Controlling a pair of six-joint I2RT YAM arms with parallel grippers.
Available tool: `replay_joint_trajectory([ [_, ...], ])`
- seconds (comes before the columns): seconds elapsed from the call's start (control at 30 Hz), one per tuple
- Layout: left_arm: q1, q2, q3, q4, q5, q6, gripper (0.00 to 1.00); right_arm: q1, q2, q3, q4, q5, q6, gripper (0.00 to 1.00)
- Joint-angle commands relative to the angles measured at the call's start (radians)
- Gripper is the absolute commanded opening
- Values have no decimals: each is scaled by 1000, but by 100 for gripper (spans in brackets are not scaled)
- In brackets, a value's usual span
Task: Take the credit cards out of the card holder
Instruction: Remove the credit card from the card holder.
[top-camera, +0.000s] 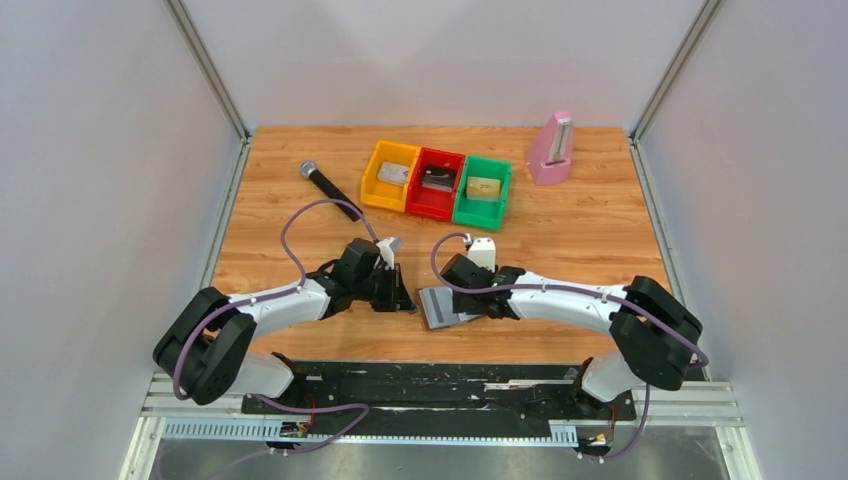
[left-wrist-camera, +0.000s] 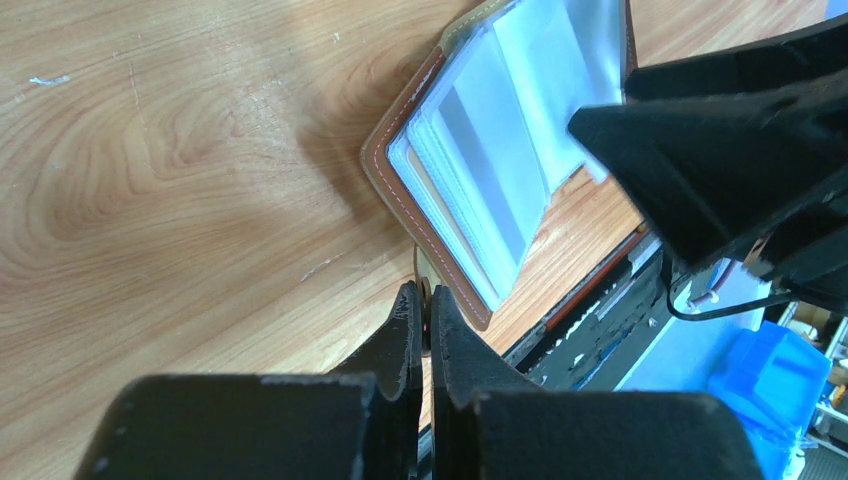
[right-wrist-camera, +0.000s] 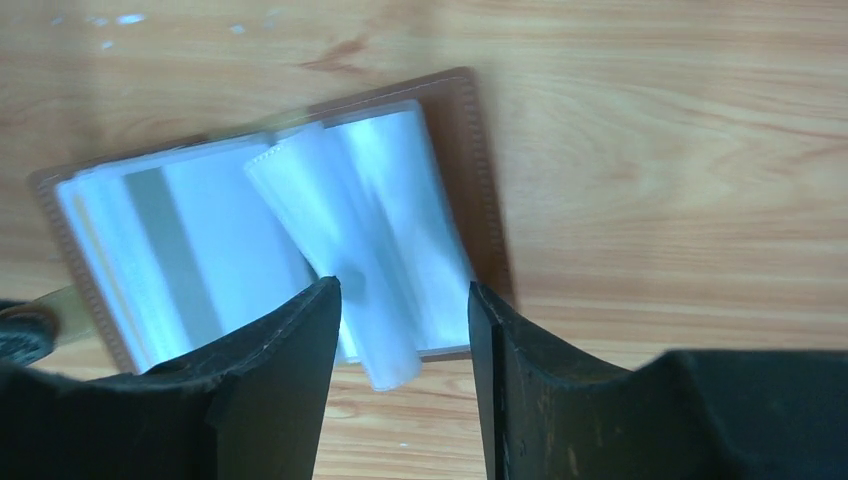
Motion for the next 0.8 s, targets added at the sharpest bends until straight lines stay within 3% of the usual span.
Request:
replay_joint_trajectory([
  [0.0, -3, -31, 22, 5, 2, 18, 0, -52, -74, -2, -133, 123, 80, 50],
  [0.27, -4, -55, 17, 11, 15, 6, 0, -75, -223, 43, -179, 57, 52, 50],
  [0.5, -3, -65, 17, 11, 18, -1, 0, -43, -285, 36, 51, -161, -68, 49],
  [0.77, -3, -62, 11, 11, 15, -2, 0, -44, -183, -1, 194, -274, -69, 50],
])
